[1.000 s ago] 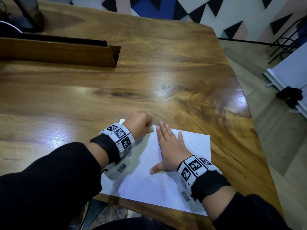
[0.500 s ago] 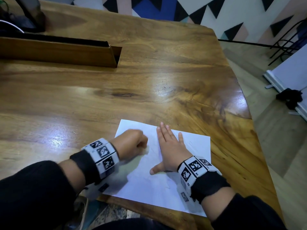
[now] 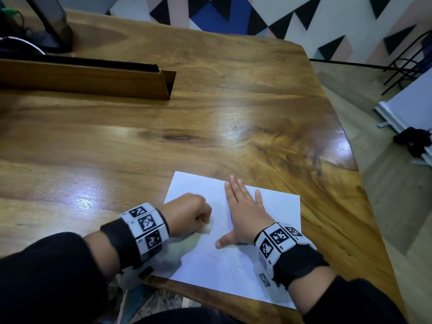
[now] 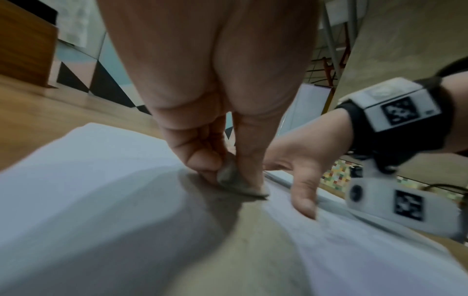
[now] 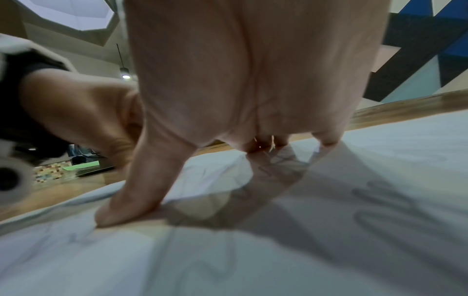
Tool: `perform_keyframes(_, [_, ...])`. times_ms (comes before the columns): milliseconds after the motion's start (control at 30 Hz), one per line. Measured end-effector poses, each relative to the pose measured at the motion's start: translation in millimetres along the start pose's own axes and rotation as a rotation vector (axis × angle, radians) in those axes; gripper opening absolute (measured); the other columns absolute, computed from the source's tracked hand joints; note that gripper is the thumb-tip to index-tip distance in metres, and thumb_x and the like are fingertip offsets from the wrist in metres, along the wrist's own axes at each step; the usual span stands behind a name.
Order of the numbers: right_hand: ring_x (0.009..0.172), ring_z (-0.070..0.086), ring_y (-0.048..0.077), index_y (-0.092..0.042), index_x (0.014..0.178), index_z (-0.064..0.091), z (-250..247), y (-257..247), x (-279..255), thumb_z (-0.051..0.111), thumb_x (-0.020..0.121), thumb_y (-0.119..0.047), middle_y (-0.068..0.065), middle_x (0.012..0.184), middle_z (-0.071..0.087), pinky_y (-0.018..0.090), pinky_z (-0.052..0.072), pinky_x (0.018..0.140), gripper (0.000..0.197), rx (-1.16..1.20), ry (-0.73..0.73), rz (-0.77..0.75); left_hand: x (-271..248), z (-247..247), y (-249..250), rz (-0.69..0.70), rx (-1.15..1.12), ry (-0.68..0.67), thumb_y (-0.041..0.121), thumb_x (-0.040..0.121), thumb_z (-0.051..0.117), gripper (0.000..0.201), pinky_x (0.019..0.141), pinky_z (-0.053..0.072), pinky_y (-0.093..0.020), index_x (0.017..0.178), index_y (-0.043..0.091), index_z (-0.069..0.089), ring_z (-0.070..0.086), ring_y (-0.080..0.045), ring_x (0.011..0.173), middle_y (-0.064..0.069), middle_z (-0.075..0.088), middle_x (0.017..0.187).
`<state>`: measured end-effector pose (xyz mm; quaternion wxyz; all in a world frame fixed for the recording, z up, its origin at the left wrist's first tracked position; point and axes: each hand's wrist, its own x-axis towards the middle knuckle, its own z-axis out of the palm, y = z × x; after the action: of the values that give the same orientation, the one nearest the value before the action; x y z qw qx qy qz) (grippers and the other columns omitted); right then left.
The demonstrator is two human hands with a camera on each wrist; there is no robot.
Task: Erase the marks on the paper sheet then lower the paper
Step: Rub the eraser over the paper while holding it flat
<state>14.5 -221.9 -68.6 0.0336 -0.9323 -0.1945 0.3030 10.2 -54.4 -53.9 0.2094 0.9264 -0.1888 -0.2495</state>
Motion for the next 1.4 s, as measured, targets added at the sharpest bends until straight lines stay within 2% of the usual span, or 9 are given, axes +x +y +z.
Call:
perform_keyframes(133, [0.143,-0.029,0.017,-0.011,0.147,-0.026,-0.1,1.0,-0.2,0.074,0.062,-0.066,0.001,0.153,-0.037,0.05,-0.012,0.114,0.143,0.003,-0.004,0.001,16.3,-6.6,1.6,-0.04,-0.008,0.155,0.014,0.08,0.06,0.009,0.052,0.026,-0.019,0.086,0.009,0.062,0.046,-0.016,0.079,0.0,0.047,0.084])
perform_keyframes(300, [0.143,-0.029,0.017,-0.01,0.147,-0.025,-0.3,0.9,-1.1,0.074,0.062,-0.066,0.001,0.153,-0.036,0.05,-0.012,0.114,0.143,0.003,-0.001,0.006,-3.6,4.8,4.3,0.047,-0.006,-0.098,0.019,0.077,0.066,0.012,0.057,0.034,-0.014,0.086,0.01,0.066,0.049,-0.013,0.078,-0.008,0.063,0.094])
perform_keyframes(500, [0.143,-0.029,0.017,-0.011,0.147,-0.026,-0.1,0.5,-1.1,0.075,0.062,-0.065,0.001,0.153,-0.037,0.05,-0.011,0.114,0.143,0.002,-0.01,0.001,16.2,-8.9,5.4,-0.015,0.002,0.096,0.015,0.078,0.063,0.008,0.065,0.031,-0.021,0.083,0.009,0.063,0.054,-0.022,0.083,-0.003,0.053,0.082])
perform_keyframes(667, [0.143,-0.029,0.017,-0.01,0.147,-0.027,-0.3,0.4,-1.0,0.074,0.062,-0.066,0.002,0.153,-0.037,0.05,-0.012,0.114,0.143,0.002,-0.016,0.003,-5.5,1.8,2.8,0.007,0.019,-0.145,0.021,0.076,0.068,0.013,0.063,0.038,-0.022,0.085,0.012,0.066,0.051,-0.015,0.078,-0.008,0.065,0.092])
perform_keyframes(867, [0.143,-0.03,0.017,-0.01,0.147,-0.027,-1.3,0.1,-0.5,0.074,0.062,-0.066,0.001,0.152,-0.038,0.05,-0.011,0.114,0.143,-0.002,-0.023,0.005,11.4,-2.0,10.3,0.001,0.014,0.107,0.014,0.08,0.061,0.008,0.067,0.033,-0.024,0.083,0.007,0.062,0.053,-0.026,0.084,-0.007,0.05,0.084])
perform_keyframes(1033, [0.142,-0.03,0.017,-0.01,0.147,-0.027,0.3,0.2,-0.3,0.074,0.062,-0.067,0.002,0.152,-0.038,0.05,-0.013,0.114,0.144,0.007,-0.024,0.003,-16.4,11.7,2.8,0.094,0.012,-0.102,0.016,0.08,0.062,0.013,0.056,0.03,-0.017,0.089,0.008,0.066,0.055,-0.023,0.088,-0.01,0.06,0.097])
perform_keyframes(1233, [0.142,-0.03,0.016,-0.011,0.147,-0.027,1.2,1.5,0.1,0.075,0.061,-0.067,0.001,0.152,-0.038,0.05,-0.012,0.114,0.145,0.004,-0.017,0.002,5.1,-6.9,-9.0,-0.036,-0.032,0.16,0.016,0.079,0.062,0.009,0.058,0.028,-0.023,0.083,0.008,0.062,0.046,-0.017,0.08,0.0,0.046,0.083])
perform_keyframes(1300, [0.142,-0.03,0.016,-0.011,0.147,-0.027,1.3,1.3,0.4,0.075,0.061,-0.067,0.001,0.152,-0.039,0.05,-0.012,0.114,0.145,0.009,-0.019,0.005,-10.7,3.5,-10.3,0.012,-0.052,0.097,0.018,0.079,0.063,0.009,0.055,0.028,-0.013,0.081,0.009,0.063,0.045,-0.013,0.077,0.001,0.047,0.082])
perform_keyframes(1400, [0.142,-0.031,0.017,-0.01,0.146,-0.028,1.1,0.8,0.2,0.074,0.062,-0.067,0.001,0.151,-0.039,0.05,-0.013,0.114,0.144,-0.001,-0.028,0.01,-32.1,17.8,-9.6,0.055,-0.042,-0.068,0.021,0.077,0.065,0.013,0.057,0.031,-0.016,0.08,0.009,0.064,0.046,-0.013,0.077,0.002,0.05,0.082])
